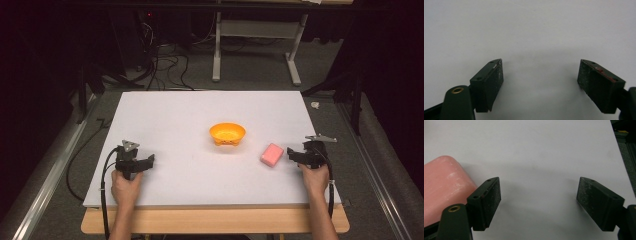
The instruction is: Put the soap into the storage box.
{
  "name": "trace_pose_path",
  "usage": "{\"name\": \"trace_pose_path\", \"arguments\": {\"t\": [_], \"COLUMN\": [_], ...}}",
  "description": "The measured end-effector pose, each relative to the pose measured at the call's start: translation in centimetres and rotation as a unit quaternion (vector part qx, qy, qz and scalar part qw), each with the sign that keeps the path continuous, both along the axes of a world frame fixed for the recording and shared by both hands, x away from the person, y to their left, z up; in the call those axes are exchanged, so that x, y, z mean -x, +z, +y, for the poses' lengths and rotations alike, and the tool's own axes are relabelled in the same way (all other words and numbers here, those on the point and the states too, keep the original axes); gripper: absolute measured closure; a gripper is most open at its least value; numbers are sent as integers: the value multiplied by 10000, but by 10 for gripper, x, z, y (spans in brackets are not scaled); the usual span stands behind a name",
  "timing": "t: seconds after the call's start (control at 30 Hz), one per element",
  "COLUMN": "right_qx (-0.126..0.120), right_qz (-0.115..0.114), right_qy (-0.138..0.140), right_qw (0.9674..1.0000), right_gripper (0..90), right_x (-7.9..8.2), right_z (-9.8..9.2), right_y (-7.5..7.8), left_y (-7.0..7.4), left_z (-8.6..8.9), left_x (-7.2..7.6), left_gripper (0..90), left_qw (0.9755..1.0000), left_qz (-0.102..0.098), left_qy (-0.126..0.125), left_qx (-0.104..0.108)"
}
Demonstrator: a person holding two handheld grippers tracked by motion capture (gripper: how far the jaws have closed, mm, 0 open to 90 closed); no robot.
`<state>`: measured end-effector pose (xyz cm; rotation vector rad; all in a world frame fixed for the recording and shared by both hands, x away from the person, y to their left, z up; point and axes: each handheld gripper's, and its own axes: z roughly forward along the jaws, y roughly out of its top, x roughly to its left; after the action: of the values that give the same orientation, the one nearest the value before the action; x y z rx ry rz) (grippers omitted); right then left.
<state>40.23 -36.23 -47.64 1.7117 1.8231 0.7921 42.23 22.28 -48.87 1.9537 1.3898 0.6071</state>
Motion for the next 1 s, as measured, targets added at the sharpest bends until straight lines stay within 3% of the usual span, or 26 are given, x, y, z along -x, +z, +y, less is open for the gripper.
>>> {"name": "trace_pose_path", "arguments": {"t": [0.3,0.5,0.87,1.0], "right_qx": [-160,-207,-352,-364], "right_qz": [-223,-384,-689,-700], "right_qy": [138,433,979,1108], "right_qw": [9995,9981,9922,9907], "right_gripper": [174,147,130,130], "right_x": [9,17,33,34], "right_z": [-4,-4,6,11], "right_y": [11,20,32,33], "left_y": [0,0,0,0], "left_z": [0,0,0,0], "left_x": [0,0,0,0], "left_gripper": [211,211,211,211], "left_qw": [10000,10000,10000,10000], "left_qz": [1,0,1,-2], "left_qy": [1,2,6,9], "left_qx": [-2,-2,-2,-5]}}
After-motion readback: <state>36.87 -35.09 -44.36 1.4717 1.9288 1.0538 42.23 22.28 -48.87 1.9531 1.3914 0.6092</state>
